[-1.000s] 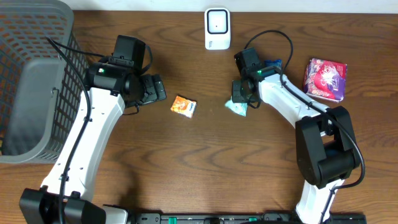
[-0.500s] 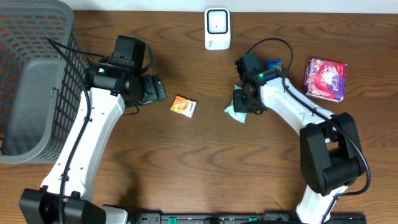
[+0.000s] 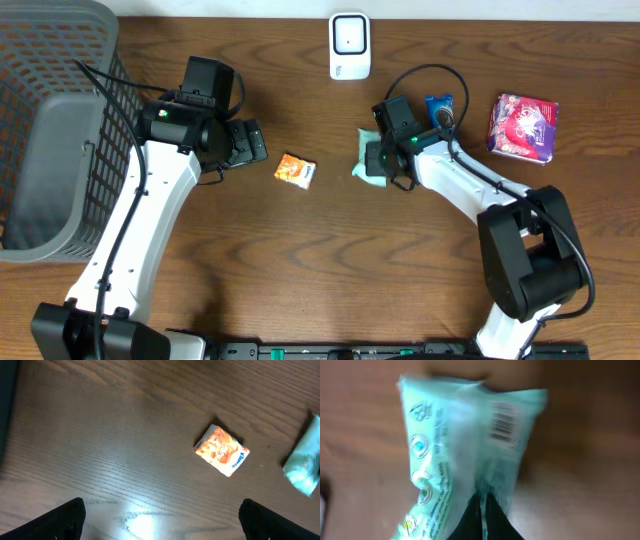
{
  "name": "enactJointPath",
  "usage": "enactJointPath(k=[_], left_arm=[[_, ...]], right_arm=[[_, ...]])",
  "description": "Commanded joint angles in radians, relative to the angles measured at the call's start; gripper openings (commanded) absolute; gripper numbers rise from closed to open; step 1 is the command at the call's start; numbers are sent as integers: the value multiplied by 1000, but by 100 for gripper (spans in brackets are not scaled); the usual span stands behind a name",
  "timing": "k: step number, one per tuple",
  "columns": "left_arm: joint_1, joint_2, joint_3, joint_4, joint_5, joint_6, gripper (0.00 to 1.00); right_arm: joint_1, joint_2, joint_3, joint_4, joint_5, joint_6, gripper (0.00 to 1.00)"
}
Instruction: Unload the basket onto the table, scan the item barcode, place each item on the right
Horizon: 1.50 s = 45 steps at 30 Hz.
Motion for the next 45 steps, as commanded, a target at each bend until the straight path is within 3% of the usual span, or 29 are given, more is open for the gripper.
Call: enactJointPath(k=[1, 3, 7, 9, 15, 21, 29, 38, 45], left_arm=[[3, 2, -4, -2, -13, 16, 98], [3, 2, -4, -3, -13, 16, 98], [3, 2, -4, -2, -13, 17, 98], [3, 2, -4, -2, -13, 16, 98], [3, 2, -4, -3, -13, 16, 98], [3, 2, -4, -2, -13, 16, 98], [3, 2, -4, -3, -13, 16, 98], [3, 2, -4, -2, -13, 16, 98], [3, 2, -4, -2, -13, 16, 98]], right_arm=[[-27, 24, 10, 91, 172, -3, 3], [-45, 24, 17, 122, 181, -59, 7], [-60, 24, 71, 43, 70, -60, 4], [-57, 24, 94, 11, 1, -60, 11], [-41, 21, 148, -45, -127, -58, 2], [-39, 23, 130, -156, -127, -51, 1], [11, 50, -31, -28, -50, 20, 1], [11, -48, 15, -102, -48, 28, 1], [12, -114, 19, -22, -3, 28, 13]])
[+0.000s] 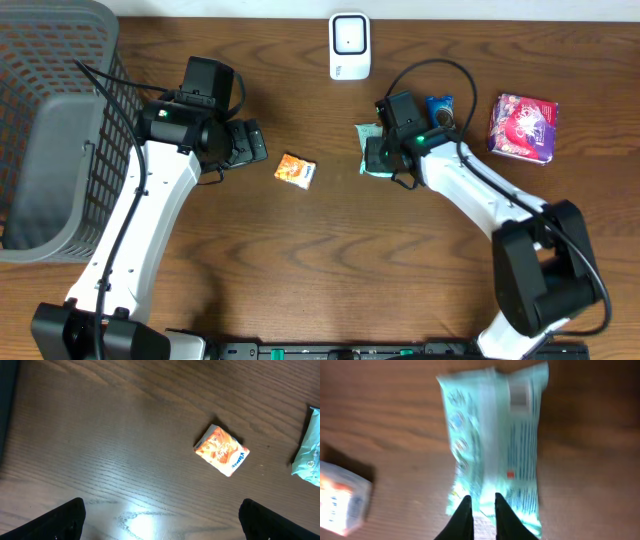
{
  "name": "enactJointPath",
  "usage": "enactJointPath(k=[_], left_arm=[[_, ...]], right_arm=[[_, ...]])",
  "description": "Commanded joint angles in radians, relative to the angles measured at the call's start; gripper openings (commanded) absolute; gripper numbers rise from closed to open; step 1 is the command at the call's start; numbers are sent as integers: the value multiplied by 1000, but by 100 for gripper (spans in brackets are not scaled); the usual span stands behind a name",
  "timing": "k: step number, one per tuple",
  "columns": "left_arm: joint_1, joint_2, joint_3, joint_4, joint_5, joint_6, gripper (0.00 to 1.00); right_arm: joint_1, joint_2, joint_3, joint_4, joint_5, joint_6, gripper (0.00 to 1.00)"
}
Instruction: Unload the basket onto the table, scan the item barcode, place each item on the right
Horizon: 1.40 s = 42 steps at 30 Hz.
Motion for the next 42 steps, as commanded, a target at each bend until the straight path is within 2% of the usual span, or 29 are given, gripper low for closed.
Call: enactJointPath(k=[1, 3, 5, 13, 17, 21, 24, 33, 37, 41, 42], left_arm=[[3, 2, -4, -3, -13, 16, 98], [3, 2, -4, -3, -13, 16, 98], [3, 2, -4, -3, -13, 16, 98], [3, 2, -4, -3, -13, 16, 98], [3, 2, -4, -3, -13, 17, 98], [3, 2, -4, -3, -13, 17, 98], [3, 2, -4, -3, -13, 16, 98], [3, 2, -4, -3, -13, 16, 98], [3, 2, -4, -3, -13, 16, 98], [3, 2, -4, -3, -13, 17, 98], [3, 2, -4, -3, -13, 16, 98]], right_arm=[[7, -21, 12, 43, 33, 8, 13], [7, -11, 12, 80, 33, 8, 18], [12, 10, 12, 121, 42, 7, 29], [85, 115, 12, 131, 260, 7, 46], [97, 183, 12, 153, 278, 7, 46], [94, 207, 12, 152, 322, 8, 23], [85, 203, 15, 156, 379, 8, 18], [-21, 203, 39, 149, 402, 5, 23], [-40, 203, 58, 149, 312, -109, 26], [-31, 199, 58, 143, 306, -128, 34], [-29, 187, 60, 133, 289, -127, 40]])
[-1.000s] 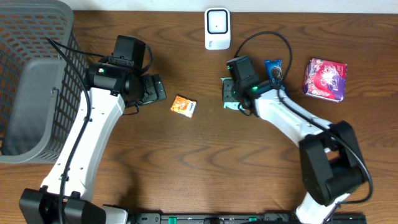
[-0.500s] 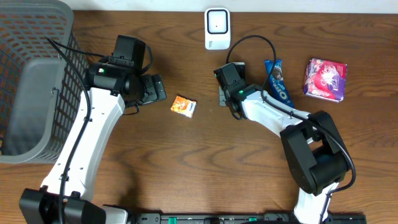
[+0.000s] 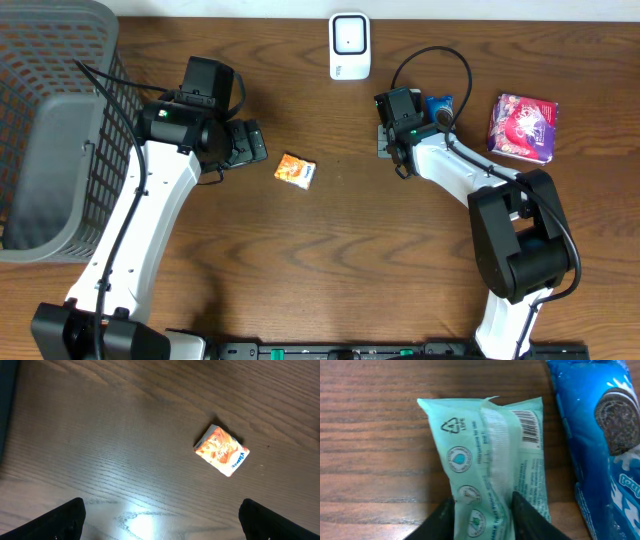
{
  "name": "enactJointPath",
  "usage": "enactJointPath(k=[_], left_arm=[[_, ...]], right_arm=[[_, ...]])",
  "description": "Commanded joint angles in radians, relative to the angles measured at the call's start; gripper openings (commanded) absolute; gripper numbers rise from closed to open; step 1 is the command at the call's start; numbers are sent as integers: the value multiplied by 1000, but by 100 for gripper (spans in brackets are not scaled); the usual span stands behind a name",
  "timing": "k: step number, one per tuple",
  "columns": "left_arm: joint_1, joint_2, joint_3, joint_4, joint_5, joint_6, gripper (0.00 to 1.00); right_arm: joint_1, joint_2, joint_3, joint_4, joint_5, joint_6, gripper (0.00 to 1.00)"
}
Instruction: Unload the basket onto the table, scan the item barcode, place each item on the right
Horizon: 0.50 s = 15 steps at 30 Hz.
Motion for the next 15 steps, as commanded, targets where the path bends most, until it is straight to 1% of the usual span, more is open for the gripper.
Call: enactJointPath(k=[1, 2, 3, 7, 9, 11, 15], left_arm=[[3, 2, -4, -3, -13, 16, 98], [3, 2, -4, -3, -13, 16, 98], [3, 2, -4, -3, -13, 17, 98], [3, 2, -4, -3, -13, 16, 98], [3, 2, -4, -3, -13, 16, 98], [3, 2, -4, -3, -13, 16, 98], [3, 2, -4, -3, -13, 16, 98]], right_arm=[[8, 2, 18, -26, -47, -29, 44], [10, -19, 26, -52, -72, -29, 53], [11, -45, 37, -87, -108, -29, 58], [10, -162, 65, -188, -259, -29, 60], [11, -233, 65, -211, -353, -29, 72], [11, -263, 65, -208, -433, -29, 77], [17, -237, 64, -171, -550, -30, 78]])
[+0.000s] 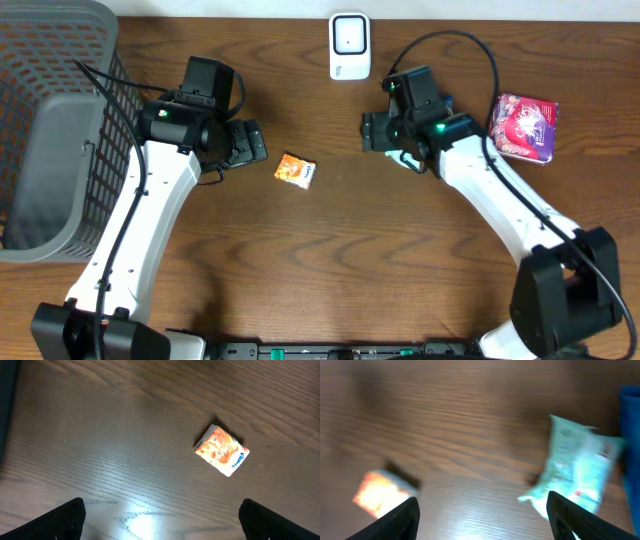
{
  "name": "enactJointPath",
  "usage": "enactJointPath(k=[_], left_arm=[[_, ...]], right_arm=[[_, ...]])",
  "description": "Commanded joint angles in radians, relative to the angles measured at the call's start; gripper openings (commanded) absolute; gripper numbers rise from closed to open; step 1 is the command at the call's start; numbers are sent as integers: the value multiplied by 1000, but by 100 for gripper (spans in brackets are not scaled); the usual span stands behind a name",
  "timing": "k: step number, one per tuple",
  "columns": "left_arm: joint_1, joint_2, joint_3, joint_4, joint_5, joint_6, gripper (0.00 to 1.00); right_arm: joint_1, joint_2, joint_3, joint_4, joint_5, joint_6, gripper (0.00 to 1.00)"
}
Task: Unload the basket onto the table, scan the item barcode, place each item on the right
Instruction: 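Reach the right gripper to the small orange box and grasp it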
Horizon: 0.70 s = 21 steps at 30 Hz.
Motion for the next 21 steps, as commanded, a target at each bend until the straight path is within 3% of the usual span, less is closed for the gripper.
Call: enactJointPath(k=[1, 8, 12, 16, 17, 19, 21], left_arm=[[3, 2, -4, -3, -13, 16, 98], [3, 2, -4, -3, -13, 16, 98], [3, 2, -4, -3, -13, 16, 98], [3, 2, -4, -3, -13, 16, 98], [3, 2, -4, -3, -13, 16, 98], [3, 2, -4, -3, -13, 17, 98], [3, 2, -4, -3, -13, 16, 98]], right_arm=[[18, 45, 5, 24, -147, 0, 79], [98, 252, 5, 251, -351, 0, 83], [117, 373, 5, 401, -509, 21, 74], [117, 416, 5, 406, -509, 38, 64], [117, 422, 5, 400, -509, 38, 54], [116, 422, 5, 391, -509, 36, 44], [116, 422, 5, 374, -509, 21, 24]])
